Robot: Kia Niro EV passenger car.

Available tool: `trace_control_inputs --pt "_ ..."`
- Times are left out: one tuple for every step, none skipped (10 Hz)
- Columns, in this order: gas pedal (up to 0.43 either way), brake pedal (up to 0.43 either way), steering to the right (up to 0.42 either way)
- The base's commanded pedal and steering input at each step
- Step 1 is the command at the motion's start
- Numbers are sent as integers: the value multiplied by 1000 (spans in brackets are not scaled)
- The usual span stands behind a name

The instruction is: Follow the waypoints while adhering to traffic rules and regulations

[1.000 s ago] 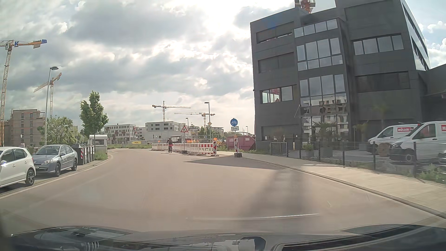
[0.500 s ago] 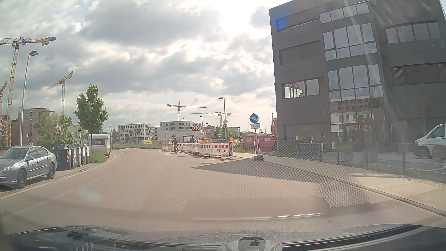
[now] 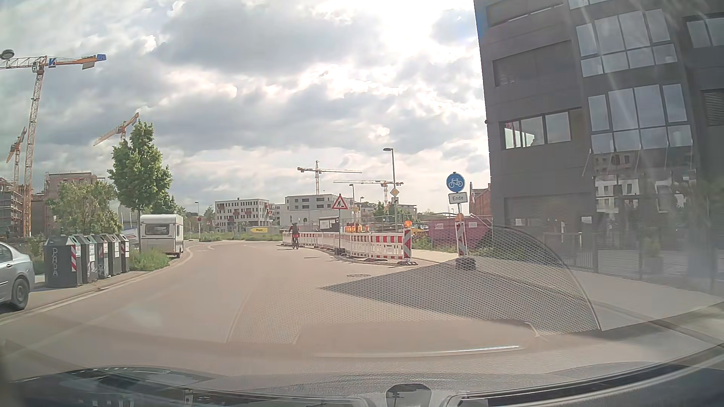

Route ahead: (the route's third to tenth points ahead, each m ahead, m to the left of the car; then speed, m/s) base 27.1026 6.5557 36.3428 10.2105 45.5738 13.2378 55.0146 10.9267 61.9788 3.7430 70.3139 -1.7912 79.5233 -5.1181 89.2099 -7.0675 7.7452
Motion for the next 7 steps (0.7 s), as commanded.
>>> trace_control_inputs --pt "39 0 -71" --pt "39 0 -71" --pt "39 0 -71" --pt "39 0 -71" --pt "39 0 -71" --pt "39 0 -66" --pt "39 0 -63"
